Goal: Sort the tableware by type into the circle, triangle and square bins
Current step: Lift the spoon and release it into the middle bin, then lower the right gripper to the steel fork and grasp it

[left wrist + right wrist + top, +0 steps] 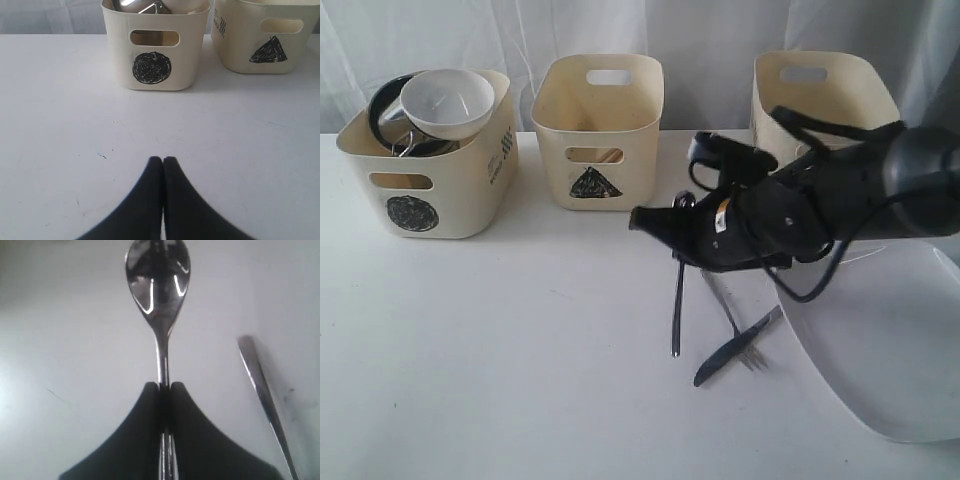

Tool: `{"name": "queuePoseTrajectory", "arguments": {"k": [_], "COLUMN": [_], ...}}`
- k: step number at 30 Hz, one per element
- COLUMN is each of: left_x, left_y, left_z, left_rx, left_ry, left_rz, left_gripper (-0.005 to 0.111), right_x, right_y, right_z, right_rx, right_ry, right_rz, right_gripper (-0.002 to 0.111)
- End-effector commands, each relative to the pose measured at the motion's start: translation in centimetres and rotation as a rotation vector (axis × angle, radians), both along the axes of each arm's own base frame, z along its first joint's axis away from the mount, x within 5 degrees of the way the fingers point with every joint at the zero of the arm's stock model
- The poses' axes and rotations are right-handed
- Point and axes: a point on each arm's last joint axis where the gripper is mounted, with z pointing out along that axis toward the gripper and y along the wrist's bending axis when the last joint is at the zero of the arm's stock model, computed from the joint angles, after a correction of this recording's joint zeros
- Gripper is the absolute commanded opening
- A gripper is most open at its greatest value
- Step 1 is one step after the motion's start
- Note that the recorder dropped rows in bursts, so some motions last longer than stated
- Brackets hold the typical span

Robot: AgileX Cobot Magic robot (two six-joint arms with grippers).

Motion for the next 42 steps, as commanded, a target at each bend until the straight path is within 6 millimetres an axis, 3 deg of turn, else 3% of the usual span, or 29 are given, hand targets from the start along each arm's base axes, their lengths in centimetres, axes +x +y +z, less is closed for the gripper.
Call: {"name": "queuePoseTrajectory", "arguments": {"k": [1,5,8,15,24,26,28,32,36,39,42], "left_x": [0.0,0.0,0.0,0.0,0.0,0.0,0.0,0.0,0.0,0.0,0.0], "left_y": [0.0,0.0,0.0,0.0,0.0,0.0,0.0,0.0,0.0,0.0,0.0], "left_z": [0.0,0.0,0.0,0.0,0.0,0.0,0.0,0.0,0.0,0.0,0.0], "left_rx": [-0.006,-0.006,-0.006,-0.006,-0.006,-0.006,-0.004,-0.004,-0.005,-0.005,-0.005], "left_ry": [-0.003,-0.003,-0.003,-0.003,-0.003,-0.003,-0.003,-0.003,-0.003,-0.003,-0.003], "left_rz": [0.002,0.002,0.002,0.002,0.002,0.002,0.001,0.001,0.002,0.002,0.002], "left_gripper": [0.000,0.000,0.000,0.000,0.000,0.000,0.000,0.000,0.000,0.000,0.000], "right_x": [0.6,2.6,4.7,10.8,18.2,20.5,21.2,21.4,20.4,18.1,14.9], "right_y": [-1.8,-3.1,-3.7,-3.4,-1.3,0.2,0.9,1.8,1.3,0.3,-0.9], "right_z": [4.4,8.5,10.6,13.0,11.0,8.8,7.3,6.5,7.2,8.6,8.8], "right_rx": [0.112,0.194,0.193,0.180,0.187,0.174,0.141,0.119,-0.057,-0.226,-0.362], "right_ry": [-0.238,-0.451,-0.531,-0.594,-0.630,-0.612,-0.603,-0.600,-0.488,-0.329,-0.183], "right_rz": [-0.041,-0.079,-0.090,-0.115,-0.118,-0.105,-0.081,-0.054,0.003,0.074,0.169], "right_gripper": [0.000,0.000,0.000,0.000,0.000,0.000,0.004,0.024,0.027,0.027,0.027]}}
